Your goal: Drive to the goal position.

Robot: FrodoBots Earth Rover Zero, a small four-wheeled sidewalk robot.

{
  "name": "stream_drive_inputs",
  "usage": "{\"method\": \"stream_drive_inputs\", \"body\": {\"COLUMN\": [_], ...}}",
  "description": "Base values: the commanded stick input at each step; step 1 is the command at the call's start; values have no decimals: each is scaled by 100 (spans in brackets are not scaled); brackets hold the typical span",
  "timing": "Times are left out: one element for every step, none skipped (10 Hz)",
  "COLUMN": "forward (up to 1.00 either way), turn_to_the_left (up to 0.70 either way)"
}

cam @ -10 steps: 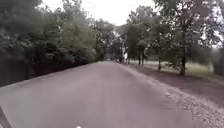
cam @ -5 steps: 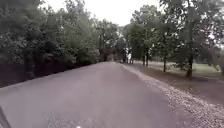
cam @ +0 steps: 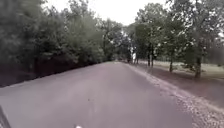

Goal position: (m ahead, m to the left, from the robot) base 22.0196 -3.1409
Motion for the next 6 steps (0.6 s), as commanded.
{"method": "stream_drive_inputs", "body": {"forward": [100, 100, 100, 100, 100, 100], "turn_to_the_left": [-6, -4, -3, -3, -3, -4]}}
